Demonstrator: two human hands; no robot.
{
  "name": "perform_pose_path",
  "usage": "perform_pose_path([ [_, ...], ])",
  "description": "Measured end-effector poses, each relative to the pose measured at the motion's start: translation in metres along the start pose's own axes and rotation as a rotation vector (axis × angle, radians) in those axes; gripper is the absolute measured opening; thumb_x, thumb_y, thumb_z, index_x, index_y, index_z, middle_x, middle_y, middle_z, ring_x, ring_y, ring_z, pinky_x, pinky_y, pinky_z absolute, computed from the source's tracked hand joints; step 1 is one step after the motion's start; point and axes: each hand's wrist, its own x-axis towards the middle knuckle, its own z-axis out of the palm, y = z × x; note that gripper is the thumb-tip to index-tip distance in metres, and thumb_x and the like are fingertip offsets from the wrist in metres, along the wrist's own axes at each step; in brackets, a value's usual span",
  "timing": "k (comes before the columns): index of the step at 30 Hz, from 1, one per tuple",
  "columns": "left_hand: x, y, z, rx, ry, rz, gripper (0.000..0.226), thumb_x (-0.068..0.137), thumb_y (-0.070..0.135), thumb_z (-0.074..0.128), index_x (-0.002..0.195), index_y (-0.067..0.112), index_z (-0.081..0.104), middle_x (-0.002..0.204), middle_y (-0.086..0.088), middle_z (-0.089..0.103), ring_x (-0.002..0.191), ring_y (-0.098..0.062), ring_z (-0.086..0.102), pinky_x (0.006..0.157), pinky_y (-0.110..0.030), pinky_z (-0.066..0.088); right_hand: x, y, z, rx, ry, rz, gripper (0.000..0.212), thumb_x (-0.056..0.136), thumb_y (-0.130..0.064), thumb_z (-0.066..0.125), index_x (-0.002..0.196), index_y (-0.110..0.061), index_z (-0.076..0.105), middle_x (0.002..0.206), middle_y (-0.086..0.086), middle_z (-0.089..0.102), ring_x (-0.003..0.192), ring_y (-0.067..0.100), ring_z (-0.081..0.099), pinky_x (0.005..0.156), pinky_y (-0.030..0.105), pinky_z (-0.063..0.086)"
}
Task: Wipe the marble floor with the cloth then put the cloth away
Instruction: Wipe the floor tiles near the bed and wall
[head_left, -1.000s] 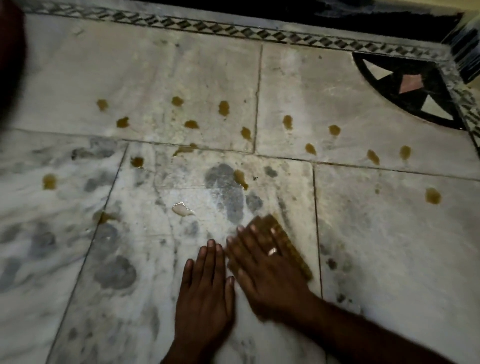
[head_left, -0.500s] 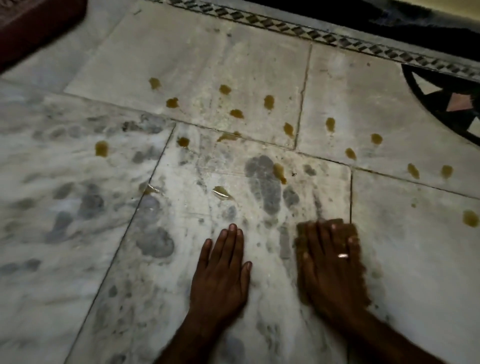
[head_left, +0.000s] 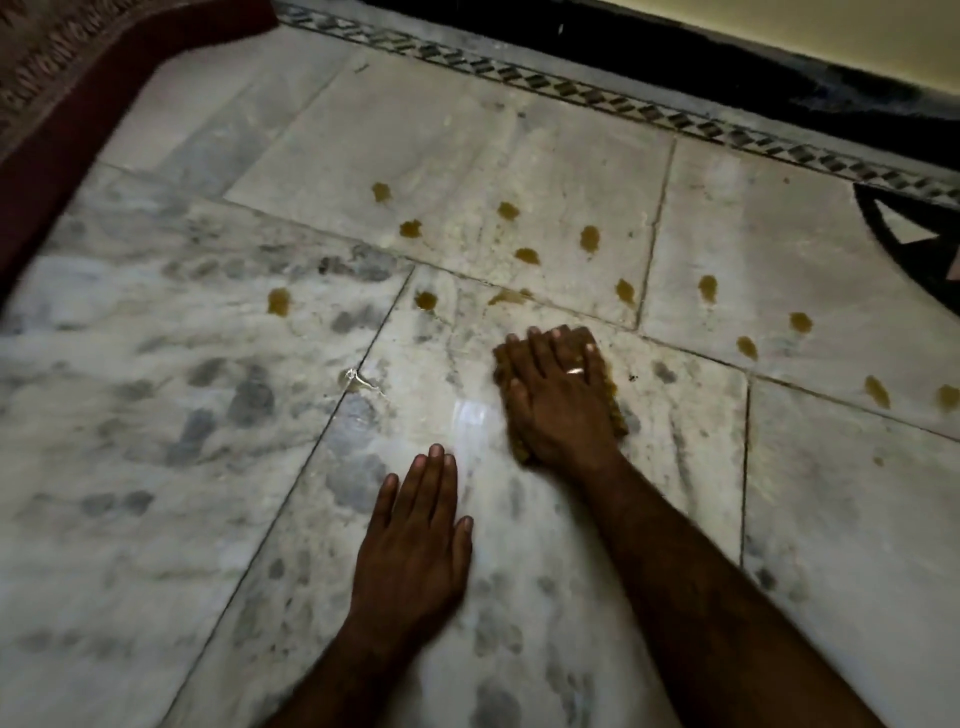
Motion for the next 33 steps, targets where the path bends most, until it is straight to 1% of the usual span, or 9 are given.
perform_pose_path([
  [4, 0.001, 0.0, -0.002, -0.001, -0.006, -0.017, 0.064, 0.1, 0.037, 0.035, 0.156, 0.006, 0.034, 0.165, -0.009, 0.032, 0.151, -0.023, 0.034, 0.122, -0.047, 0.025, -0.027, 0.059, -0.004, 0.015, -0.027, 0.229, 0.066, 0.101, -0.047, 0.009, 0.164, -0.03, 0.019, 0.172, 0.004, 0.02, 0.16, 0.026, 0.013, 0.127, 0.059, 0.005],
  [7, 0.0, 0.002, -0.005, -0.018, -0.014, -0.024, 0.062, 0.101, 0.036, 0.033, 0.156, 0.007, 0.034, 0.165, -0.009, 0.031, 0.151, -0.022, 0.033, 0.122, -0.047, 0.024, -0.084, 0.066, -0.001, 0.014, 0.011, 0.368, 0.066, 0.102, -0.043, 0.012, 0.165, -0.021, 0.016, 0.171, 0.014, 0.021, 0.159, 0.033, 0.014, 0.125, 0.061, 0.009],
  [11, 0.003, -0.007, -0.007, -0.025, -0.019, -0.101, 0.061, 0.105, 0.037, 0.022, 0.153, 0.004, 0.04, 0.162, -0.013, 0.037, 0.148, -0.027, 0.037, 0.12, -0.046, 0.024, -0.145, 0.005, 0.016, -0.078, 0.192, 0.086, 0.057, 0.096, -0.013, 0.048, 0.151, 0.002, 0.042, 0.157, 0.031, 0.041, 0.148, 0.052, 0.031, 0.117, 0.071, 0.024],
  [15, 0.003, -0.032, -0.009, 0.013, 0.016, -0.1, 0.059, 0.102, 0.034, 0.034, 0.151, 0.003, 0.043, 0.16, -0.015, 0.04, 0.147, -0.029, 0.04, 0.119, -0.047, 0.028, -0.13, -0.065, 0.026, 0.023, 0.102, -0.126, 0.059, 0.096, -0.033, 0.044, 0.148, -0.007, 0.054, 0.16, 0.016, 0.045, 0.152, 0.034, 0.033, 0.121, 0.056, 0.02],
  [18, 0.005, -0.059, -0.01, 0.073, 0.05, -0.154, 0.059, 0.102, 0.033, 0.035, 0.149, -0.001, 0.045, 0.159, -0.018, 0.04, 0.145, -0.031, 0.043, 0.118, -0.049, 0.03, -0.076, -0.105, 0.024, 0.017, 0.097, -0.309, 0.055, 0.099, -0.034, 0.049, 0.148, -0.011, 0.054, 0.16, 0.015, 0.045, 0.152, 0.034, 0.036, 0.123, 0.054, 0.02],
  [20, 0.005, -0.076, -0.012, 0.102, 0.064, -0.174, 0.06, 0.103, 0.036, 0.035, 0.151, 0.0, 0.043, 0.159, -0.018, 0.04, 0.146, -0.03, 0.042, 0.119, -0.05, 0.031, -0.03, -0.115, 0.021, 0.059, 0.115, -0.278, 0.051, 0.102, -0.034, 0.046, 0.147, -0.013, 0.056, 0.158, 0.012, 0.049, 0.151, 0.033, 0.038, 0.127, 0.052, 0.015],
  [24, 0.004, -0.096, -0.018, 0.108, 0.055, -0.192, 0.061, 0.104, 0.04, 0.034, 0.154, 0.004, 0.039, 0.162, -0.014, 0.037, 0.148, -0.026, 0.038, 0.121, -0.05, 0.029, 0.037, -0.092, 0.0, 0.084, 0.056, -0.1, 0.056, 0.103, -0.042, 0.032, 0.155, -0.023, 0.044, 0.166, 0.005, 0.037, 0.158, 0.024, 0.022, 0.124, 0.033, -0.017],
  [30, 0.003, -0.115, -0.021, 0.078, -0.003, -0.274, 0.063, 0.104, 0.041, 0.028, 0.157, 0.008, 0.034, 0.165, -0.009, 0.031, 0.151, -0.024, 0.034, 0.123, -0.047, 0.023, -0.024, -0.06, 0.0, 0.111, 0.044, 0.135, 0.061, 0.105, -0.041, 0.022, 0.162, -0.02, 0.031, 0.17, 0.008, 0.028, 0.159, 0.024, 0.014, 0.128, 0.041, -0.005],
  [33, 0.003, -0.123, -0.022, 0.062, -0.004, -0.294, 0.064, 0.103, 0.042, 0.028, 0.159, 0.011, 0.029, 0.166, -0.007, 0.027, 0.153, -0.023, 0.029, 0.124, -0.045, 0.018, -0.08, -0.094, 0.017, 0.028, 0.038, -0.037, 0.059, 0.106, -0.034, 0.027, 0.158, -0.009, 0.038, 0.166, 0.016, 0.032, 0.158, 0.032, 0.017, 0.128, 0.051, 0.002],
])
